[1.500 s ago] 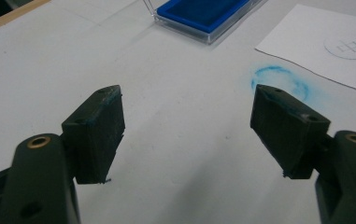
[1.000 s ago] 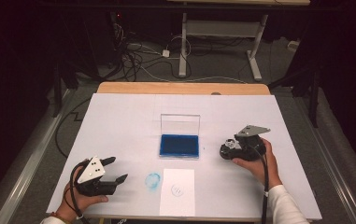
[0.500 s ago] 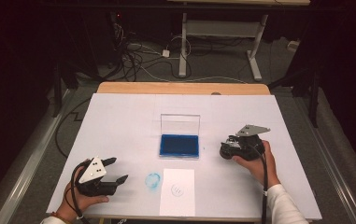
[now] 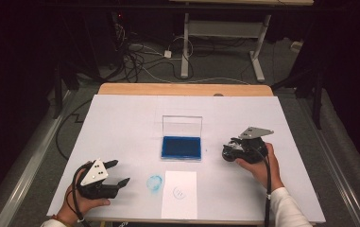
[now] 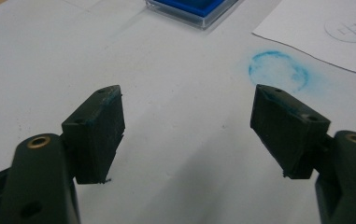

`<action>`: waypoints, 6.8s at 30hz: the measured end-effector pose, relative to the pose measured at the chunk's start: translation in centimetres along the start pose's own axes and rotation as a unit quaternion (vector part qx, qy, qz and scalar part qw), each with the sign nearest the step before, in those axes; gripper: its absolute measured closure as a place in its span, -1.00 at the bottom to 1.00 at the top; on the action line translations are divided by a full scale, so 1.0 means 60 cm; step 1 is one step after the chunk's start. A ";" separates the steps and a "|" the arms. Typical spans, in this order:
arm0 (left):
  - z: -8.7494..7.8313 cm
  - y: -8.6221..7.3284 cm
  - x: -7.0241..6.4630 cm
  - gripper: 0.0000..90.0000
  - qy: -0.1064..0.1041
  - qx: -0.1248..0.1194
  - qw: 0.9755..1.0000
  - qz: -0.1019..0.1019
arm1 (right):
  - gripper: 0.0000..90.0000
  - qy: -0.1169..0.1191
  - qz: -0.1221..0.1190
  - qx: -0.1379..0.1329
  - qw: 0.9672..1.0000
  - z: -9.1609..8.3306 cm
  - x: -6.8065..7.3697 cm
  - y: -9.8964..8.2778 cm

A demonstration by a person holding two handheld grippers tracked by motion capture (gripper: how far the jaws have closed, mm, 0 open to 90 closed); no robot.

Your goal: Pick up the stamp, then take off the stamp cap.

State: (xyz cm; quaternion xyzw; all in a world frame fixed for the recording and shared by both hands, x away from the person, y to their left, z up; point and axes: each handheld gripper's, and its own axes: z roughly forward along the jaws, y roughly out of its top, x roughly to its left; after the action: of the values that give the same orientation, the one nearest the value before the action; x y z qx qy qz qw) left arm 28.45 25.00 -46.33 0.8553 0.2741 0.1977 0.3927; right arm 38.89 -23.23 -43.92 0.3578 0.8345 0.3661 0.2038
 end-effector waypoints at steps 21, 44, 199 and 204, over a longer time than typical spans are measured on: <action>0.000 0.009 -0.005 -0.53 0.006 -0.019 1.000 0.002 | 0.28 0.002 0.003 -0.032 0.999 -0.041 0.016 0.013; 0.010 0.034 -0.013 -0.35 -0.027 -0.027 0.999 0.026 | 0.27 0.045 -0.031 -0.089 0.995 -0.090 0.086 0.048; 0.104 0.146 -0.051 -0.19 -0.087 -0.030 0.994 0.065 | 0.28 0.123 -0.025 -0.195 0.973 -0.108 0.198 0.067; 0.088 0.135 -0.036 -0.19 -0.075 -0.028 0.995 0.063 | 0.28 0.115 -0.023 -0.185 0.976 -0.113 0.187 0.060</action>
State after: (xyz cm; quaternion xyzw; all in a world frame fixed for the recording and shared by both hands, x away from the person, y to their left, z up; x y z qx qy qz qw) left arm 32.22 16.29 -43.53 0.8720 0.1840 0.1646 0.4226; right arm 29.00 -16.28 -37.65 0.2505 0.7778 0.5483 0.1779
